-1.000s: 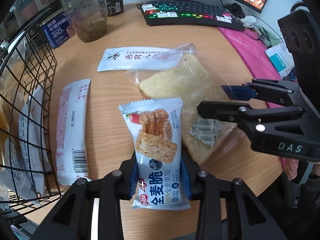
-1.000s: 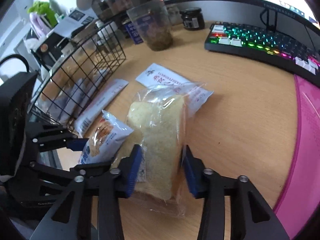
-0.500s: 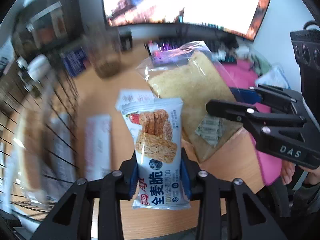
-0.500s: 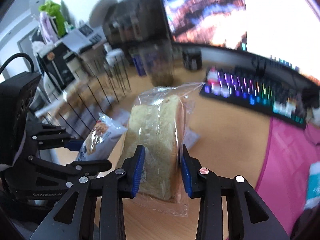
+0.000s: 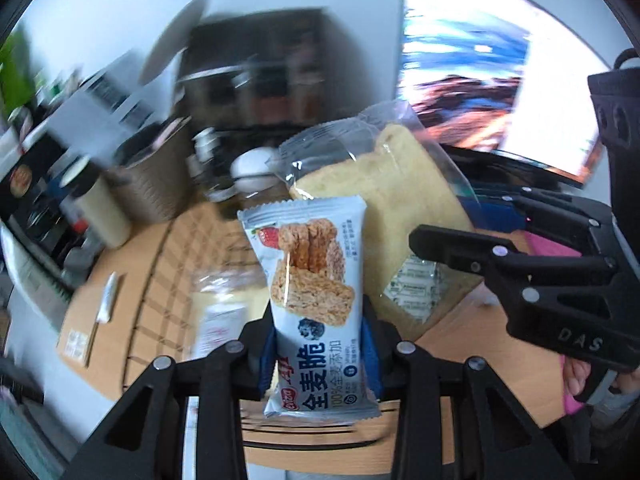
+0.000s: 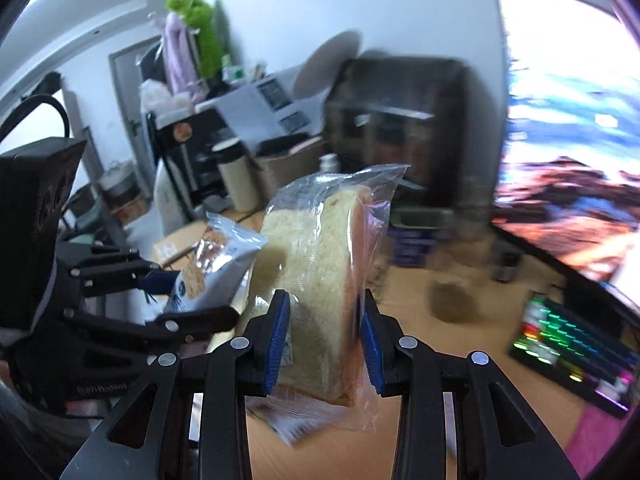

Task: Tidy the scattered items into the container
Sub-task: 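Carry the snack packet and bread over the wire basket and open both tools, then move both tools back toward the remaining white packets on the desk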

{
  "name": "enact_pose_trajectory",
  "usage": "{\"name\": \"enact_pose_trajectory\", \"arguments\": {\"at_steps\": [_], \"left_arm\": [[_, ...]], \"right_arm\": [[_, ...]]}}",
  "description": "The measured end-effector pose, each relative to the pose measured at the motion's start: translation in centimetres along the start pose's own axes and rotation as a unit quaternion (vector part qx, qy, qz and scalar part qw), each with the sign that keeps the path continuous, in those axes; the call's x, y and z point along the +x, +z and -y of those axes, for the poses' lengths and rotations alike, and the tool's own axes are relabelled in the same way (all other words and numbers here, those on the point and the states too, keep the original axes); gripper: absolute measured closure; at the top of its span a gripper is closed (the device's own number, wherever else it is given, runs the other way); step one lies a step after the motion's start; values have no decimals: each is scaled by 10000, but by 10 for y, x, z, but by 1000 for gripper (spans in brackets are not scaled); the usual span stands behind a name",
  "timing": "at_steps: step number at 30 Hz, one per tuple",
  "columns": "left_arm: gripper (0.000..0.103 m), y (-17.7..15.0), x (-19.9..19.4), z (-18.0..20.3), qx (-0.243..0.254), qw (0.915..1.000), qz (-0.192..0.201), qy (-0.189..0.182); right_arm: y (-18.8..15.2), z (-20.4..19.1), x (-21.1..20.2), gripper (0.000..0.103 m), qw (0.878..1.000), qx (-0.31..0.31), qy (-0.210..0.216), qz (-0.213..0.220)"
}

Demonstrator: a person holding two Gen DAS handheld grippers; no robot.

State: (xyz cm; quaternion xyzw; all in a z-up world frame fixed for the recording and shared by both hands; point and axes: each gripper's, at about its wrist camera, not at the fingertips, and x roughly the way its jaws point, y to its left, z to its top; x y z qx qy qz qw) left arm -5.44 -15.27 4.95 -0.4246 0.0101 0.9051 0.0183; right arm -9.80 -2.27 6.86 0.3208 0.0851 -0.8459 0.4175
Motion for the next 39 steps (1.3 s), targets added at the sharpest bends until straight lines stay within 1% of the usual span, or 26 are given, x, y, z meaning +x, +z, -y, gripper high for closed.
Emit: {"name": "enact_pose_trajectory", "arguments": {"at_steps": [2, 4, 7, 9, 10, 11, 12, 15, 18, 24, 28, 32, 36, 39], "left_arm": [[63, -3, 9, -19, -198, 9998, -87, 13], [63, -7, 18, -33, -290, 9994, -167, 81], [62, -11, 28, -43, -381, 9988, -313, 73], [54, -16, 27, -45, -422, 9986, -313, 72], [45, -16, 27, -47, -446, 9985, -297, 90], [43, -17, 25, -48, -474, 9985, -272, 102], [42, -17, 24, -49, -509, 9983, -258, 123], [38, -17, 21, -52, -582, 9979, -232, 149], [38, -17, 19, -51, -593, 9979, -231, 151], [38, -15, 11, -34, -359, 9990, -189, 173], [38, -15, 5, -20, -297, 9994, -134, 78], [38, -16, 1, 6, -101, 9998, -135, -101], [38, -16, 4, 42, 253, 9990, -185, -305], [38, -19, 10, 70, 403, 9976, -281, -482]], "right_arm": [[6, -10, 24, 67, 9998, -29, 109, -144], [7, -17, 43, 67, 9994, -14, 198, -267], [4, -23, 59, 67, 9989, 20, 263, -383], [2, -24, 65, 66, 9986, 57, 307, -434], [1, -23, 66, 65, 9986, 74, 313, -428], [-1, -21, 65, 65, 9987, 84, 294, -396], [-1, -20, 66, 65, 9990, 86, 267, -351], [0, -18, 65, 58, 9990, 136, 252, -341], [0, -16, 60, 58, 9991, 167, 265, -269], [-4, -5, 42, 58, 9994, 265, 174, -125], [-12, 9, 21, 58, 9991, 418, 76, -27], [-25, 28, -4, 58, 9983, 560, -131, 54], [-42, 51, -25, 58, 9966, 752, -329, 105], [-57, 69, -37, 58, 9948, 902, -463, 85]]}}
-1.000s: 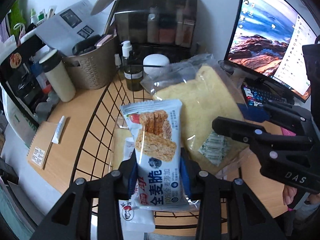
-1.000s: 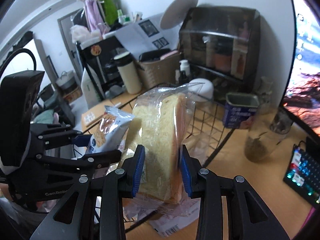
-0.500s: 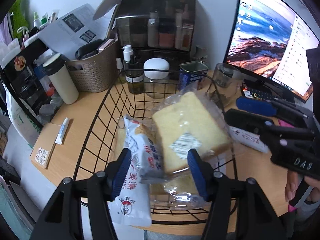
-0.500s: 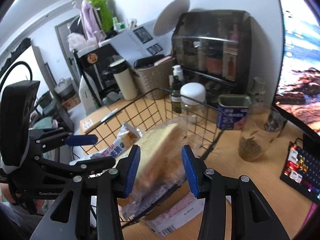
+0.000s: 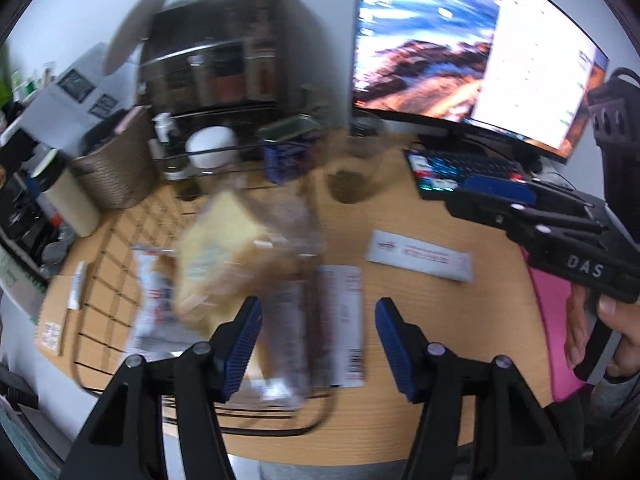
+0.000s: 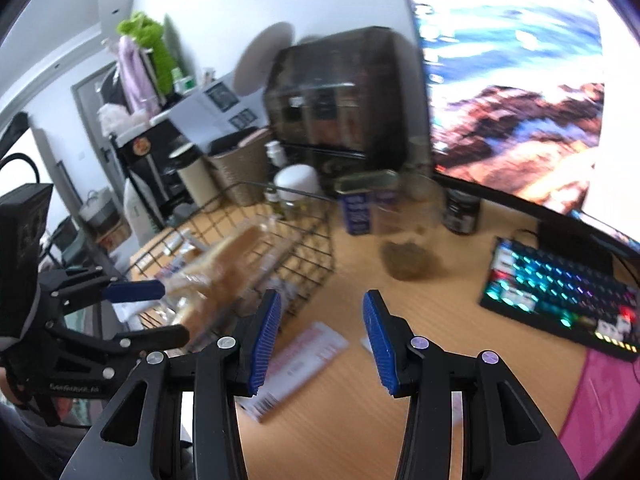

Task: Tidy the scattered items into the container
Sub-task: 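Move both tools back toward the remaining white packets on the desk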

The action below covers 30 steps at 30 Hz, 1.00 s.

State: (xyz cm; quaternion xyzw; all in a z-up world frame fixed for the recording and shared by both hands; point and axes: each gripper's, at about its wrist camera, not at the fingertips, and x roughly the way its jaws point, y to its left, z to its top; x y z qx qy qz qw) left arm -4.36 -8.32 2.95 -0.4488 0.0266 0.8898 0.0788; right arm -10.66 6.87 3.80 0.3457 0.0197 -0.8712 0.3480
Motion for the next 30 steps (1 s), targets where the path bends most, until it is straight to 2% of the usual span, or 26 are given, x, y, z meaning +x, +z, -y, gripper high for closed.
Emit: {"name": "enact_pose_trajectory", "arguments": {"at_steps": [4, 9, 13, 15, 16, 19, 22, 30], "left_arm": [[38, -5, 19, 40, 335, 9992, -191, -135], [38, -13, 55, 67, 457, 9978, -464, 147], [36, -17, 73, 81, 689, 9939, -402, 762], [35, -16, 76, 83, 670, 9928, -361, 926], [35, -16, 79, 85, 673, 9928, -371, 919], [35, -18, 89, 92, 631, 9951, -614, 452], [35, -19, 103, 97, 733, 9933, -742, 494], [35, -24, 124, 72, 105, 9937, -1015, 470]], "right_arm": [[-18, 24, -7, 58, 9998, 132, -125, -69], [-38, 57, 3, 58, 9991, 164, -243, -316], [-52, 76, 21, 58, 9977, 104, -314, -599], [-59, 84, 36, 58, 9965, 22, -297, -784], [-61, 86, 41, 58, 9959, 2, -289, -856], [-67, 91, 57, 58, 9944, -45, -218, -1037], [-67, 96, 62, 58, 9941, -59, -171, -1065], [-64, 99, 71, 58, 9937, -105, -134, -1109]]}}
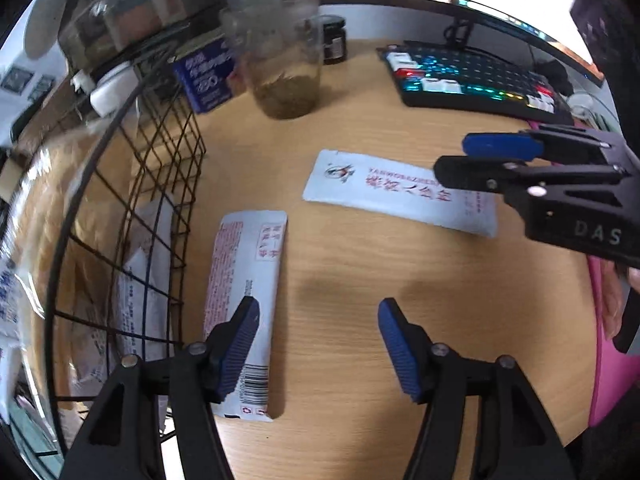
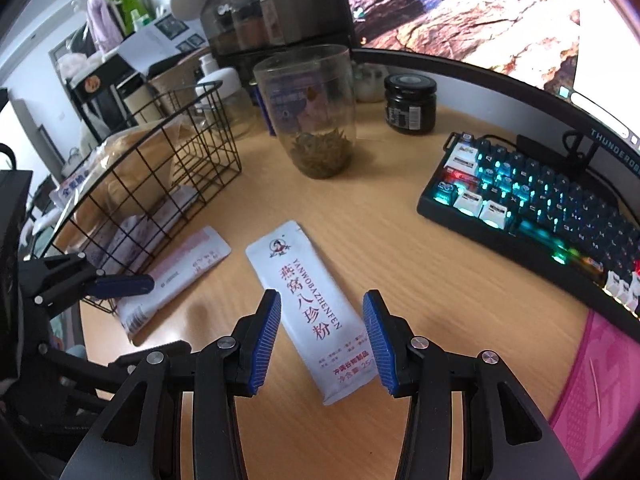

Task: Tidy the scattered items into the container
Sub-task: 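Move both tools back toward the remaining white packets on the desk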

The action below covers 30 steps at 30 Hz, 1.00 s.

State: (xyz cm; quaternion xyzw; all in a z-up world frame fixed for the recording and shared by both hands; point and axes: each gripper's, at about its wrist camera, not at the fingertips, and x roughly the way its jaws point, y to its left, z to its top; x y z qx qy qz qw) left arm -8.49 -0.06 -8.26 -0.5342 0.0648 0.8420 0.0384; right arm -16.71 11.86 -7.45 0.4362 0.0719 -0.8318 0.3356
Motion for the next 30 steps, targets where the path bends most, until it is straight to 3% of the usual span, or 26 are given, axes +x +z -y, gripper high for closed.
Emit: {"name": "enact_pose_trajectory", "arguments": {"at_steps": [3, 8, 11, 14, 17, 20, 23, 27, 30], "left_arm": [[35, -3, 10, -10, -194, 9997, -137, -52], [32, -5, 10, -10, -97, 9999, -98, 21], [25, -5, 11, -9, -63, 9999, -76, -104], [25, -4, 10, -7, -84, 9997, -67, -241], [24, -5, 9, 0, -48, 9993, -81, -361], [22, -7, 13, 14, 56, 9962, -285, -824], [22, -11, 11, 36, 336, 9966, -216, -720], [22, -12, 7, 57, 531, 9942, -248, -899], [22, -10, 1, 62, 590, 9954, -188, -727]], "right_arm": [[2, -2, 5, 58, 10000, -9, 40, -32], [7, -4, 18, 58, 9998, -61, 64, -197], [7, -6, 25, 58, 9994, -112, 51, -330], [5, -8, 23, 58, 9991, -218, -92, -349], [-5, -4, 20, 58, 9988, -186, -146, -425], [-22, 5, 11, 58, 9987, 40, -51, -504], [-36, 12, -1, 58, 9985, 124, -192, -504], [-58, 22, -21, 58, 9980, 252, -299, -490], [-68, 31, -33, 58, 9969, 363, -420, -556]]}}
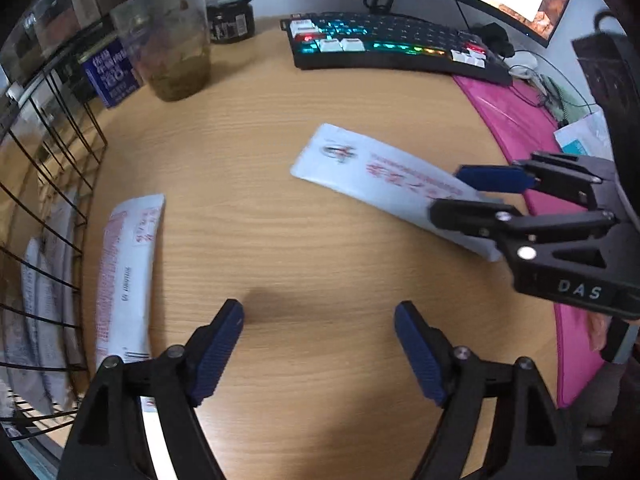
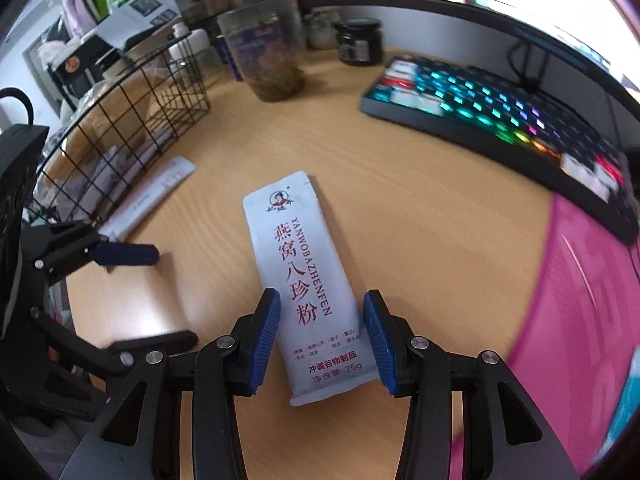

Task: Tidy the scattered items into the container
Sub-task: 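Move both tools back toward the remaining white packets on the desk, then lower the left tool over the red-printed white packet while the right tool approaches the YANWOBAZHENFEN packet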

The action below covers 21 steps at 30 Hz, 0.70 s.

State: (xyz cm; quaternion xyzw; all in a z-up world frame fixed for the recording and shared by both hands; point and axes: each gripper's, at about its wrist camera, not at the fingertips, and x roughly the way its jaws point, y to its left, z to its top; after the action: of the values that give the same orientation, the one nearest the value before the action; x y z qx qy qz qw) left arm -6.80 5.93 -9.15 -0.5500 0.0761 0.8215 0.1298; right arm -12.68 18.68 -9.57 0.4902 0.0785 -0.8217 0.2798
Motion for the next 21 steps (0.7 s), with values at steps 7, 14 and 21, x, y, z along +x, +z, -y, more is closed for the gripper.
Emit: {"name": "enact_pose_trajectory", "arguments": {"at_steps": [7, 14, 21], "left_arm": [[22, -1, -53, -21, -200, 9976, 551, 368], [22, -35, -100, -62, -616, 9948, 707, 410], [22, -82, -100, -93, -1249, 9904, 445, 397]], "right_arm": [[9, -5, -31, 58, 9982, -37, 253, 542], [53, -72, -11, 58, 9893, -1171, 605, 629], [76, -141, 38, 58, 9721, -2044, 1134, 193]]}}
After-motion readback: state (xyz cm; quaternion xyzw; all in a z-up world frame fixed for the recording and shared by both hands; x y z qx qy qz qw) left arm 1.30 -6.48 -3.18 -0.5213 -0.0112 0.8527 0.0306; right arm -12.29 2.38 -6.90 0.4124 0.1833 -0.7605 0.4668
